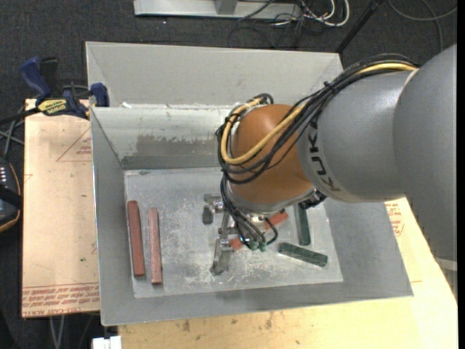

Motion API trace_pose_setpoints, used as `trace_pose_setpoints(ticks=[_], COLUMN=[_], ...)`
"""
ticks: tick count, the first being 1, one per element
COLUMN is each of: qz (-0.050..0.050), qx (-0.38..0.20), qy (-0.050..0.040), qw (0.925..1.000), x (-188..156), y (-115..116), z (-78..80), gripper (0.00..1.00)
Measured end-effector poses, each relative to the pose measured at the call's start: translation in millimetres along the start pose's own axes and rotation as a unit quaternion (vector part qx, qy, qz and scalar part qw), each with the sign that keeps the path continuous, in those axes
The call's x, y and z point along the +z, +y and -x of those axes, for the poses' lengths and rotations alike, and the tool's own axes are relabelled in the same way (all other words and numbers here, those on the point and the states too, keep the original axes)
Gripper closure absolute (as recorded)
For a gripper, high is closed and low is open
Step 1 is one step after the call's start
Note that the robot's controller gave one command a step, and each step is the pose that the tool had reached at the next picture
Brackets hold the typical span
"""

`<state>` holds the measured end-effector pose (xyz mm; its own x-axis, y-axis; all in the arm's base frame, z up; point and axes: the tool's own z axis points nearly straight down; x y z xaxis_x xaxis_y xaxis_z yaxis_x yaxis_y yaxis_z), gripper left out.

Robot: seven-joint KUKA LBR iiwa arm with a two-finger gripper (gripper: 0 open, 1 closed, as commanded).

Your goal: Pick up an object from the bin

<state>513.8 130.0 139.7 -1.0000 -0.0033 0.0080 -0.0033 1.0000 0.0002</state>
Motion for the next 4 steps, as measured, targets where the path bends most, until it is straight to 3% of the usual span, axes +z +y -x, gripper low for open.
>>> trace_pose_setpoints(ticks=[1, 2, 3, 4], qz=[0.001, 0.001, 0.000, 0.000], qx=[0.001, 0.021, 0.052, -0.054], qy=[-0.0039, -0.0029, -0.0060, -0.0044], qw=[1.0000, 0.9998, 0.9986, 0.9986], x=[-4.0, -21.0, 9.3, 67.6], y=[-0.5, -52.0, -72.9, -123.0], z=[2.1, -3.7, -11.8, 15.0], gripper=[0.00, 0.00, 0.00, 1.00])
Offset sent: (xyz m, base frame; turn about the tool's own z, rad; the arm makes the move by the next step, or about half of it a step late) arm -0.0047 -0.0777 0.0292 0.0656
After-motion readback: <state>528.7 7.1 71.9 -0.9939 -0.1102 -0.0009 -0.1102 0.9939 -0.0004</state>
